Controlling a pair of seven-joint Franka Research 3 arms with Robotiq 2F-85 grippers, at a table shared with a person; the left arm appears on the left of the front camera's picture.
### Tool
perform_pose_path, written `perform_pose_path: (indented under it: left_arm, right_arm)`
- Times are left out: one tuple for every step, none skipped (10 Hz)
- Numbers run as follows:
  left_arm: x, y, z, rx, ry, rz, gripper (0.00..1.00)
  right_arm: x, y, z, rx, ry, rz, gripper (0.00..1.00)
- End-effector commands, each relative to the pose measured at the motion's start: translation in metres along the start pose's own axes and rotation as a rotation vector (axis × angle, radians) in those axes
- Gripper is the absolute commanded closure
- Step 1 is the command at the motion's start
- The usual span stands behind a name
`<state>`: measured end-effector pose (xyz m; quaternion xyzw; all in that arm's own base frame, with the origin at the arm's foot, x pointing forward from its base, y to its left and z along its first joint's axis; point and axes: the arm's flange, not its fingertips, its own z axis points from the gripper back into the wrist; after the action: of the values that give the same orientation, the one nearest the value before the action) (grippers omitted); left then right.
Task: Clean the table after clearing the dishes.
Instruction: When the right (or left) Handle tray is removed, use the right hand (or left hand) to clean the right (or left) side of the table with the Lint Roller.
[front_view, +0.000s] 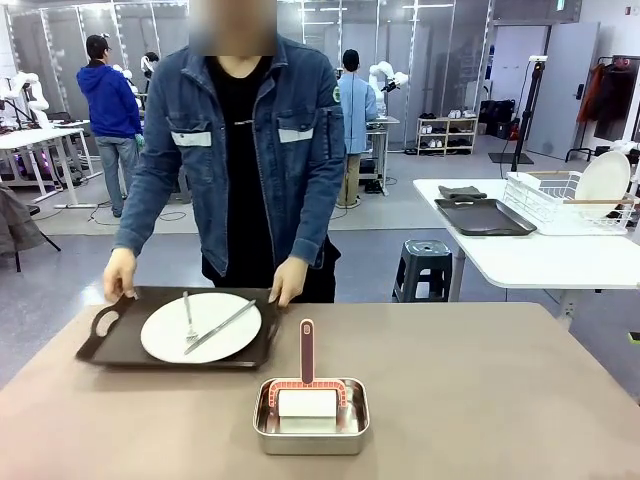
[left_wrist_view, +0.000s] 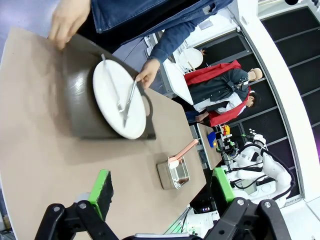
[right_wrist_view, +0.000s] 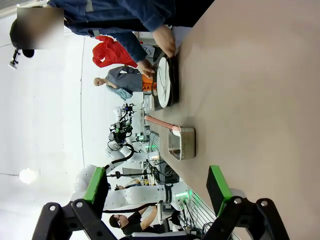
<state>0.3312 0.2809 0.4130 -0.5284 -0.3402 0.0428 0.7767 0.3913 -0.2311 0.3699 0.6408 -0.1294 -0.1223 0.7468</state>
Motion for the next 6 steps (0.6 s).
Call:
perform_pose_path:
  left_arm:
    - [-0.002,-0.001,0.004,-0.006,0.003,-0.004,0.0]
    - [-0.002,-0.001,0.004,-0.006,0.003,-0.004,0.0]
    - [-0.002,-0.001,0.004,-0.006,0.003,-0.004,0.0]
    - [-0.002,-0.001,0.004,-0.006,0.003,-0.004,0.0]
    - [0.0,0.0,0.0,0.0,0.0,0.0,0.0]
    - [0.008,-0.009,-0.003,0.051,-0.004,-0.075,0.0]
  right_arm:
    - [-0.002,0.001,0.001,0.01,0.002,0.013,0.0]
    - [-0.002,0.001,0.001,0.01,0.002,0.013,0.0]
    - [-0.002,0.001,0.001,0.01,0.002,0.013,0.0]
    - [-0.002,0.001,0.001,0.01,0.002,0.013,0.0]
    - [-0.002,0.001,0.001,0.01,0.002,0.013,0.0]
    - [-0.002,0.001,0.001,0.01,0.002,0.013,0.0]
